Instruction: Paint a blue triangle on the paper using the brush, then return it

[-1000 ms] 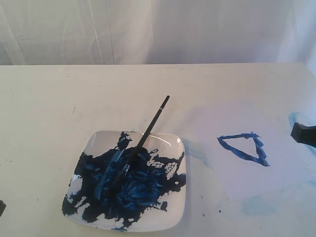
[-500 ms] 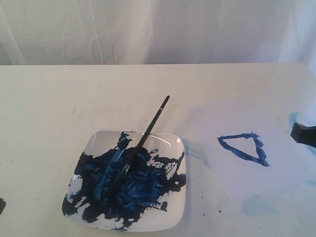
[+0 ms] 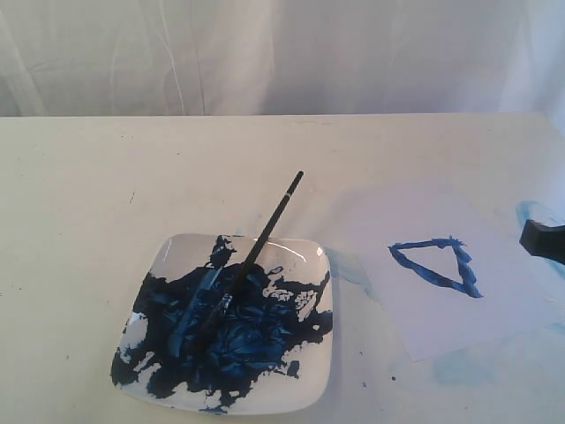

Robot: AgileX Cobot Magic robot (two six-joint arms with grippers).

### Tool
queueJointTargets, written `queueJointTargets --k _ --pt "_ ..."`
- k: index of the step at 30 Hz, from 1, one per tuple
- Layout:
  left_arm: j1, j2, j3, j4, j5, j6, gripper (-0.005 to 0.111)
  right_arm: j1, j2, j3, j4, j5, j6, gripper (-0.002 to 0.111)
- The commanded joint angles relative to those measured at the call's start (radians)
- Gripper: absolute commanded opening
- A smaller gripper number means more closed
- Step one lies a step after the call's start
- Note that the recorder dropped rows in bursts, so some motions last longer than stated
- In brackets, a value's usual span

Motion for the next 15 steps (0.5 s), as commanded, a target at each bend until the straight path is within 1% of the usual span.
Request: queueJointTargets --k 1,2,3,5,10,15 --pt "0.073 -0.106 0.113 -0.02 -0.16 -0.002 0.0 -0.007 -0.006 0.005 0.002 -0.012 -0.006 0.0" --pt "0.092 -0.106 0.121 -0.036 -0.205 -0.005 0.0 -0.007 -0.006 0.005 0.002 -0.007 -0.006 0.0" --pt "0.109 -0.106 0.121 -0.062 -0.212 -0.005 0.0 -0.007 -0.006 0.005 0.002 -0.013 -0.006 0.0" --pt "0.138 -0.106 0.121 -0.048 -0.132 0.006 0.0 -0.007 -0.006 0.005 0.004 -0.025 -0.006 0.0" --pt "0.143 -0.106 0.121 -0.048 -0.036 0.0 0.0 -0.007 -0.006 0.005 0.004 -0.033 -0.006 0.0" --pt "0.143 -0.106 0.121 -0.048 -0.036 -0.031 0.0 -0.007 -0.006 0.005 0.006 -0.033 -0.006 0.0"
